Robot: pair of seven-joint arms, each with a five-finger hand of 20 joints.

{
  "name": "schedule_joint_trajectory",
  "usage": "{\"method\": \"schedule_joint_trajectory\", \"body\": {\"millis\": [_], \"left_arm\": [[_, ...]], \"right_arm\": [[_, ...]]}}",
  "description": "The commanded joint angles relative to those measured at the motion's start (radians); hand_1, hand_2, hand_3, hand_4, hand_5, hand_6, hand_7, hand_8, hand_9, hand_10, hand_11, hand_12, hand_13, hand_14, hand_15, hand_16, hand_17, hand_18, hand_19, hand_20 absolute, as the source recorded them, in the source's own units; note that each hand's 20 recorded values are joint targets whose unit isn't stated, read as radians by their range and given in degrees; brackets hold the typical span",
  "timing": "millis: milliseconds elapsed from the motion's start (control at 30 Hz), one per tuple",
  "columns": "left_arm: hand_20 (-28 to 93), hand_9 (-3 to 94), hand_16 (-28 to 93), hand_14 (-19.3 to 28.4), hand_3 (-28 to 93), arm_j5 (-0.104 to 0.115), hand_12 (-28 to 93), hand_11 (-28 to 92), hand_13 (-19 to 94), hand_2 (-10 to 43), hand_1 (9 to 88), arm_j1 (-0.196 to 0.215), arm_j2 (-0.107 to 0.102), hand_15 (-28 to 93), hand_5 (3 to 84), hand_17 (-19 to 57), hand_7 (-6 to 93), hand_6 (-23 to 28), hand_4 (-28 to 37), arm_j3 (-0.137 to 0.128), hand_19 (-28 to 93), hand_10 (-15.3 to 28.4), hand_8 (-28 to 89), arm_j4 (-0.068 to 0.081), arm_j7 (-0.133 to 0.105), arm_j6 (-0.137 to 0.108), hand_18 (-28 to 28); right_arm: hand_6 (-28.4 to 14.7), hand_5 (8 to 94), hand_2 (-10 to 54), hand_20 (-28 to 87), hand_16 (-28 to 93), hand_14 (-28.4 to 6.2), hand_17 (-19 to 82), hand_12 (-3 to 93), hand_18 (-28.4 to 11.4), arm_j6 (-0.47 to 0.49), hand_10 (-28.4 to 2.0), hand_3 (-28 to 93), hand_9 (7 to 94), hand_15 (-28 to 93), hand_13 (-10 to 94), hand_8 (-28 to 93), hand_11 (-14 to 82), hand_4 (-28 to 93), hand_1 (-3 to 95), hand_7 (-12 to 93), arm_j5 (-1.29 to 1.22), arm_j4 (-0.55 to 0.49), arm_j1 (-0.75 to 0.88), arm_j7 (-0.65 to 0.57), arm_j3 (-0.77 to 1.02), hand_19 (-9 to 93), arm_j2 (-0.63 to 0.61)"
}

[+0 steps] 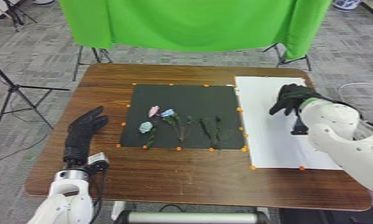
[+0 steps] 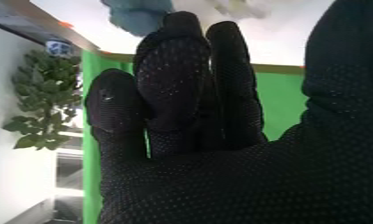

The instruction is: Arrange flowers

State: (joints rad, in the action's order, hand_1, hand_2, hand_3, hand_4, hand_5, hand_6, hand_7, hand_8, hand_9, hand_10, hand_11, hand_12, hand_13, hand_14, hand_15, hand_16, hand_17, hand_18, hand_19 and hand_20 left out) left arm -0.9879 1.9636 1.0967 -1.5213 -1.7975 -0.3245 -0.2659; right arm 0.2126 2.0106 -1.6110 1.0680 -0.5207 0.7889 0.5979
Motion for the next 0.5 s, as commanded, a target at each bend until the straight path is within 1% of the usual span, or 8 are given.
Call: {"method": "schedule_joint_trajectory", "body": {"millis": [33, 67, 100, 167, 233, 300, 400, 500], "left_arm": [[14, 50.5, -1, 16.8, 71, -0.003, 10, 20, 38, -9.5, 22.3, 0.008, 0.007, 21, 48.0, 2.9, 15.1, 0.6, -28.3, 0.02, 7, 13.2, -9, -0.002, 0.014, 0.004, 13.5], [14, 50.5, -1, 16.8, 71, -0.004, 10, 20, 38, -9.5, 22.3, 0.008, 0.009, 21, 48.0, 2.9, 15.1, 0.6, -28.3, 0.01, 7, 13.2, -9, 0.006, 0.013, 0.016, 13.5], [14, 50.5, -1, 16.7, 71, -0.003, 10, 20, 38, -9.5, 22.3, 0.01, 0.01, 21, 48.0, 2.9, 15.1, 0.6, -28.3, 0.008, 7, 13.2, -9, 0.003, 0.015, 0.015, 13.5], [14, 50.5, -1, 16.8, 71, -0.002, 10, 20, 38, -9.5, 22.3, 0.012, 0.009, 21, 47.9, 2.9, 15.2, 0.6, -28.3, 0.007, 7, 13.2, -9, 0.002, 0.014, 0.016, 13.5], [14, 50.5, -1, 16.8, 71, -0.003, 10, 20, 38, -9.5, 22.4, 0.006, 0.009, 21, 48.0, 2.9, 15.1, 0.6, -28.3, 0.011, 7, 13.2, -9, 0.002, 0.017, 0.014, 13.5], [14, 50.6, -1, 16.7, 71, -0.004, 10, 20, 38, -9.5, 22.3, 0.008, 0.009, 21, 48.0, 2.9, 15.1, 0.6, -28.3, 0.009, 7, 13.1, -9, 0.001, 0.018, 0.014, 13.4], [14, 50.6, -1, 16.8, 71, -0.001, 10, 20, 38, -9.5, 22.3, 0.015, 0.006, 21, 47.9, 2.9, 15.2, 0.5, -28.3, 0.005, 7, 13.2, -9, 0.0, 0.016, 0.013, 13.4], [15, 50.5, -1, 16.8, 71, 0.001, 10, 20, 38, -9.5, 22.2, 0.024, 0.001, 21, 48.0, 2.8, 15.2, 0.6, -28.3, 0.0, 7, 13.2, -9, -0.001, 0.024, 0.011, 13.5]], "right_arm": [[1.7, 58.8, -9.5, 52, 26, -5.6, 57, 18.7, -16.5, -0.063, -13.1, 69, 68.3, 63, 84, -9, 15.4, -16, 35.6, 19, 0.023, 0.016, 0.029, -0.01, -0.032, 93, 0.014], [1.9, 59.5, -9.5, 52, 26, -5.3, 57, 18.7, -16.3, -0.081, -12.9, 69, 69.3, 63, 85, -10, 15.9, -17, 36.9, 19, 0.023, 0.017, 0.031, -0.008, -0.04, 93, 0.013], [2.2, 60.5, -9.5, 53, 26, -5.0, 58, 18.7, -16.1, -0.095, -12.7, 69, 71.2, 63, 86, -10, 16.6, -17, 38.5, 20, 0.025, 0.018, 0.031, -0.006, -0.049, 93, 0.014], [2.1, 62.4, -8.9, 53, 27, -4.6, 59, 18.7, -15.6, -0.138, -12.4, 67, 73.8, 62, 87, -3, 17.5, -19, 42.2, 21, 0.035, 0.023, 0.026, 0.002, -0.076, 93, 0.013], [1.9, 65.3, -8.4, 53, 27, -4.1, 60, 18.9, -15.3, -0.22, -11.5, 64, 77.5, 62, 88, 2, 18.8, -21, 48.0, 22, 0.044, 0.028, 0.019, 0.01, -0.11, 93, 0.009], [1.8, 72.5, -8.4, 53, 27, -3.1, 62, 26.2, -14.4, -0.26, -10.3, 63, 84.0, 61, 90, 4, 15.1, -21, 53.8, 25, 0.042, 0.023, 0.017, 0.023, -0.112, 93, 0.008], [1.2, 76.2, -9.0, 54, 28, -2.4, 64, 28.9, -14.0, -0.343, -9.5, 64, 87.5, 60, 92, 4, 13.9, -22, 56.1, 25, 0.029, -0.017, 0.022, 0.027, -0.077, 93, 0.018], [0.8, 78.3, -9.4, 55, 29, -1.8, 65, 30.8, -13.4, -0.43, -9.1, 64, 89.3, 60, 93, 5, 13.2, -22, 57.0, 24, 0.019, -0.072, -0.028, 0.036, -0.08, 93, 0.053]]}}
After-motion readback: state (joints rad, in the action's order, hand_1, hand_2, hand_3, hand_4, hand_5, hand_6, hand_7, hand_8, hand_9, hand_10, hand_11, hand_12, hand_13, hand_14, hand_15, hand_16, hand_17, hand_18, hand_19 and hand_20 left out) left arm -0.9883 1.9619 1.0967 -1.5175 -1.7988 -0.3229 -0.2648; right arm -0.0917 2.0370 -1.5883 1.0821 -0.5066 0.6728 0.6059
